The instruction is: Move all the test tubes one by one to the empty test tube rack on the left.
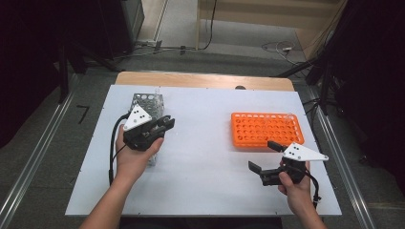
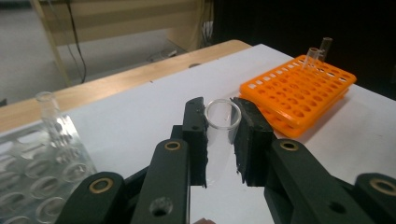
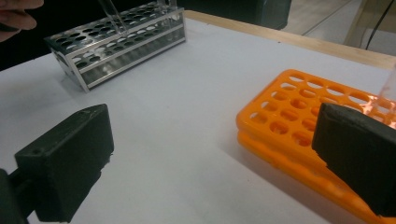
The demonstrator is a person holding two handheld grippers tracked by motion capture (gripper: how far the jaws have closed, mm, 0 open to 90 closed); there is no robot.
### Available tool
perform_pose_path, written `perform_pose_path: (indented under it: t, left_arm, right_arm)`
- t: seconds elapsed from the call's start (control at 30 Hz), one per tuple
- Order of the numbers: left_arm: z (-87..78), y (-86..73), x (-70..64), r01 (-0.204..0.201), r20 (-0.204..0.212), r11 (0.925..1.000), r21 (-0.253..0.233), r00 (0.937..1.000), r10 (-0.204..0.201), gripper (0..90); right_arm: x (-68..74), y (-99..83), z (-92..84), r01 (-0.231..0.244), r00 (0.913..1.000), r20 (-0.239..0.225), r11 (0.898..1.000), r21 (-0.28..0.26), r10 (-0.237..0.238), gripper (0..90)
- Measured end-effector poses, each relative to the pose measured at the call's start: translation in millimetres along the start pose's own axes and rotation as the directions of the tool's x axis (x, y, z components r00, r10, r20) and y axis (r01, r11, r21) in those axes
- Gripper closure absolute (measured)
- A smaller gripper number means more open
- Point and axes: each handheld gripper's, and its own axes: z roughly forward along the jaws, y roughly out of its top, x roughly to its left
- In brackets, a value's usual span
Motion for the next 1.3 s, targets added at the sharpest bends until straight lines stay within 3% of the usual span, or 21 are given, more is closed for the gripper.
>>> perform_pose_path:
  t: [0.57, 1.0, 1.3]
  left_arm:
    - [7.5, 10.2, 47.9, 0.019, -0.107, 0.9998, 0.003, 0.9941, -0.018, 76.0]
    - [23.7, 16.0, 78.4, 0.036, -0.202, 0.9992, 0.017, 0.9789, -0.032, 76.0]
    - [37.4, 10.6, 87.1, 0.039, -0.245, 0.9978, 0.054, 0.9691, -0.024, 76.0]
  right_arm:
    - [-19.5, -20.5, -28.1, -0.034, 0.9991, 0.025, 0.999, 0.007, 0.034, 0.0]
    - [-24.2, -26.4, -24.7, -0.049, 0.9987, 0.015, 0.999, 0.015, 0.049, 0.0]
    - [-24.5, -26.2, -25.5, -0.053, 0.9986, 0.012, 0.999, 0.011, 0.052, 0.0]
